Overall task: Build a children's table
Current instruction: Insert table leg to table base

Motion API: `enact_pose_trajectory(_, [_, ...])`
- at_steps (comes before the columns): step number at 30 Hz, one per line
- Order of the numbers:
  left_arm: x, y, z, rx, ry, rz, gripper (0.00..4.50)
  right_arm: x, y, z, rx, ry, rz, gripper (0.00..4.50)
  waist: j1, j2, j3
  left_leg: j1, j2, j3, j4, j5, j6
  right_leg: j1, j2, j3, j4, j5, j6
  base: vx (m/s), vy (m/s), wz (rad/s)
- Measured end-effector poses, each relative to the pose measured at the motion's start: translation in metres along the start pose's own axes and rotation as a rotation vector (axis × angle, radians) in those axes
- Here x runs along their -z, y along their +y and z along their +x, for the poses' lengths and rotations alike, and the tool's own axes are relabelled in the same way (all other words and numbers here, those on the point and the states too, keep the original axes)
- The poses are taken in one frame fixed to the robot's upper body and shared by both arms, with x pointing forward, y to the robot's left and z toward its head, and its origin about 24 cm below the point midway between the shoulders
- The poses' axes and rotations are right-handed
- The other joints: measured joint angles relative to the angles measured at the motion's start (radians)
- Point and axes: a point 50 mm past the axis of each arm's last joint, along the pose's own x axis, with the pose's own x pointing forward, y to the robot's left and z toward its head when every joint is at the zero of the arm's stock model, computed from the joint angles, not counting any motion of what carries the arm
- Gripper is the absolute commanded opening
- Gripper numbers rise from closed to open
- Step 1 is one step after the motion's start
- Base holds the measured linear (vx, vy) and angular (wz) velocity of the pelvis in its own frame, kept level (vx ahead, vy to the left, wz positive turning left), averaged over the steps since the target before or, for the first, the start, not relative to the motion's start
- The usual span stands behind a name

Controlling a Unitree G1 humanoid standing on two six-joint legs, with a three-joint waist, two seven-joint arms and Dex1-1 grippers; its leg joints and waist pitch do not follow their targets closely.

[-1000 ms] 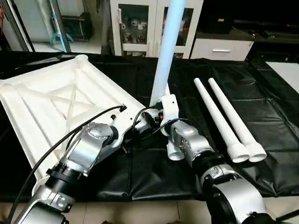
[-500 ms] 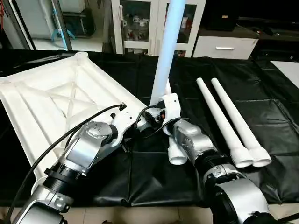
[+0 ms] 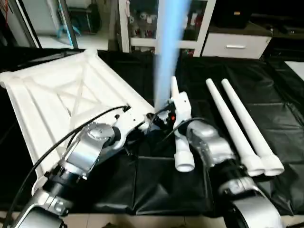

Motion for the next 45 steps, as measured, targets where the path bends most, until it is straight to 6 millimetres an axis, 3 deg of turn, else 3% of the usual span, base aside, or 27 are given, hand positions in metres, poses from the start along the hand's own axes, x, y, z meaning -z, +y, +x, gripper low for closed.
enact_pose_trajectory(19, [0.0,0.0,-0.001,0.005,0.0,0.016,0.0,0.002,-0.002,-0.014,0.004,0.004,0.01,3.83,0.001,0.004,0.002,0.001,0.0,0.001,0.0,0.0,0.0,0.0,0.0,0.001,0.0,0.0,0.0,0.0,0.0,0.0])
enact_pose_trajectory(31, [0.006,0.002,-0.008,0.032,0.003,0.094,0.0,-0.005,0.001,-0.02,-0.036,-0.041,0.039,2.78,0.002,0.006,0.003,0.001,0.0,0.001,0.0,0.0,0.0,0.0,0.0,0.001,0.001,0.0,0.0,0.0,0.0,0.0])
enact_pose_trajectory(44, [0.012,0.004,-0.016,0.045,-0.014,0.157,0.0,-0.011,-0.006,-0.032,-0.062,-0.054,0.037,2.59,0.001,0.005,0.003,0.001,0.0,0.002,0.0,0.0,0.0,0.0,0.0,0.001,0.001,0.0,0.0,0.0,0.0,0.0])
enact_pose_trajectory(45, [0.013,0.003,-0.017,0.045,-0.021,0.166,0.45,-0.014,-0.007,-0.034,-0.074,-0.067,0.05,2.59,0.002,0.005,0.003,0.001,0.0,0.002,0.0,0.0,0.001,0.0,0.0,0.001,0.001,0.0,0.0,0.0,0.0,0.0])
